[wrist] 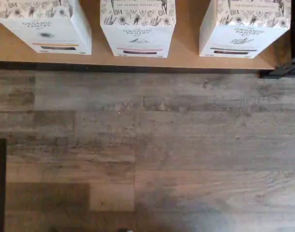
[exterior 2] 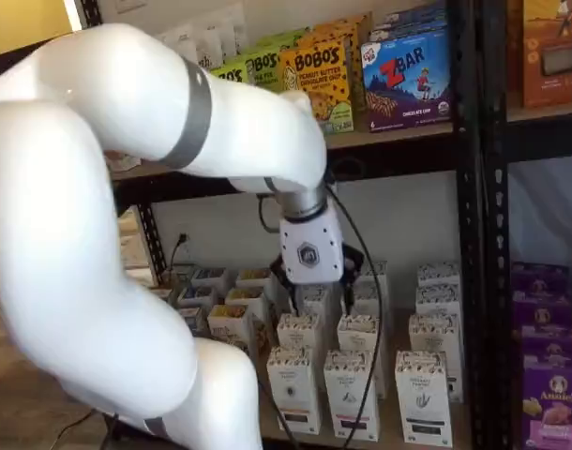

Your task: Pick up the white box with a green strip in the middle, on the bottom shelf, the sixth box from the left

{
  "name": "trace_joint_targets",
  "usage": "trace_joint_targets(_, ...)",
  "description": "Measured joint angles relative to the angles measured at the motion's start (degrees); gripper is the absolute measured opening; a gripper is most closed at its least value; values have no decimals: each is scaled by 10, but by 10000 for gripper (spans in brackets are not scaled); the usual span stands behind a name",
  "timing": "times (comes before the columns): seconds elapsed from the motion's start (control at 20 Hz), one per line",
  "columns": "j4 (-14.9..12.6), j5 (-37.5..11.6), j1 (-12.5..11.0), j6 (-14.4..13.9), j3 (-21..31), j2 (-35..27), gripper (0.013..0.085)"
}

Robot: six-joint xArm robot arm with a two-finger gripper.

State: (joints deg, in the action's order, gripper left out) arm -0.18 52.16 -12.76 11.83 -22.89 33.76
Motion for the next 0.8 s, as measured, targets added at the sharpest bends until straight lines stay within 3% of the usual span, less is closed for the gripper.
trace_joint_targets(0.2,-21,-55,-2,-11,5,-57,850)
trace_joint_targets(0.4,-18,-135,2,-14,13,-115,850)
trace_joint_targets(0.6,6,-202,9,-2,11,-167,850)
trace_joint_targets(0.8,-10,-243,17,-24,-6,-228,850)
